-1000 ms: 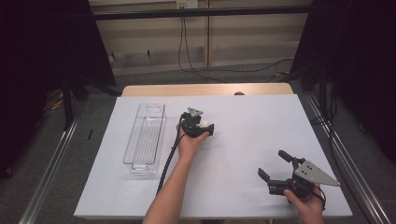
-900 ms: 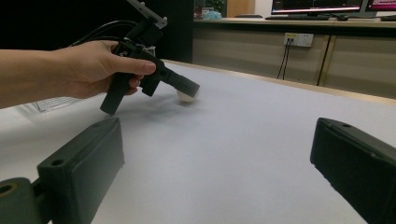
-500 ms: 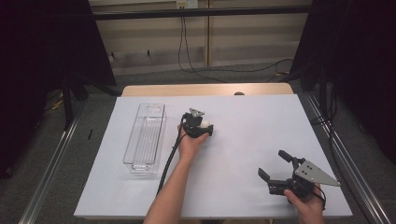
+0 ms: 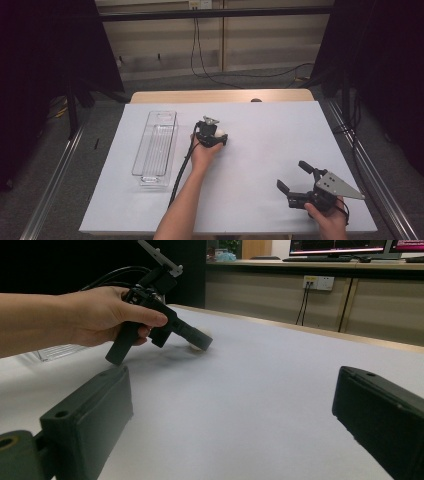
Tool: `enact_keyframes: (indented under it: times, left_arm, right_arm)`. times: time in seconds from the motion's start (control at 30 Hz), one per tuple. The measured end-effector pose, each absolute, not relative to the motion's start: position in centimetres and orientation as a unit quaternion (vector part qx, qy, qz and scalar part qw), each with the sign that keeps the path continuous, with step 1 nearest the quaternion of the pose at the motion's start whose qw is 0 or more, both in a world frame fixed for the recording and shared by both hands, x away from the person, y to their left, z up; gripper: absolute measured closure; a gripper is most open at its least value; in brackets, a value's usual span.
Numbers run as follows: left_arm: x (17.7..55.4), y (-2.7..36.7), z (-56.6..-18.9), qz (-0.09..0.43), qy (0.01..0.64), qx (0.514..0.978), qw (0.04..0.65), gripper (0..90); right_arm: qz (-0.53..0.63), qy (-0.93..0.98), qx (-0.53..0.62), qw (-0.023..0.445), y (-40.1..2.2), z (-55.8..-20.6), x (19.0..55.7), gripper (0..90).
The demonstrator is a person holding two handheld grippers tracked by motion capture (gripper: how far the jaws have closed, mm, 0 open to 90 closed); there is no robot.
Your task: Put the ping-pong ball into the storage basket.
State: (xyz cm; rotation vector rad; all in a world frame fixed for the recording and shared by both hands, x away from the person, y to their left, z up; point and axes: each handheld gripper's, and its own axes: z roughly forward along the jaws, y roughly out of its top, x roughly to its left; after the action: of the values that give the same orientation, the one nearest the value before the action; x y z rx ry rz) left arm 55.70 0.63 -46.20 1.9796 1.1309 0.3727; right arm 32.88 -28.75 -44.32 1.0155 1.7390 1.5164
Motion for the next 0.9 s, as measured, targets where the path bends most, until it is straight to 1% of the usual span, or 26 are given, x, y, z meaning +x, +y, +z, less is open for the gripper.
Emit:
enact_keyframes:
  times: [0.1, 0.3, 0.43, 0.47, 0.57, 0.9]
  left_arm:
    - [55.8, 1.0, -46.1, 0.143, 0.436, 0.796, 0.395, 51.1]
    - [55.7, 1.0, -45.9, 0.142, 0.448, 0.787, 0.400, 51.2]
    - [55.6, 1.3, -45.5, 0.140, 0.445, 0.790, 0.398, 51.2]
    - [55.6, 1.2, -45.6, 0.139, 0.451, 0.782, 0.406, 51.2]
    - [55.6, 1.6, -45.3, 0.138, 0.440, 0.793, 0.397, 51.1]
    - [55.3, 1.6, -44.6, 0.137, 0.448, 0.779, 0.416, 51.2]
  right_arm:
    - [0.573, 0.657, 0.385, 0.304, -28.7, -44.3, 32.9, 2.1]
    - [0.573, 0.658, 0.382, 0.306, -28.8, -44.3, 32.9, 2.1]
    - [0.573, 0.657, 0.384, 0.304, -28.7, -44.3, 32.9, 2.2]
    - [0.573, 0.657, 0.384, 0.305, -28.7, -44.3, 32.9, 2.2]
    - [0.573, 0.657, 0.384, 0.305, -28.7, -44.3, 32.9, 2.1]
    - [0.573, 0.657, 0.381, 0.307, -28.7, -44.3, 32.9, 2.2]
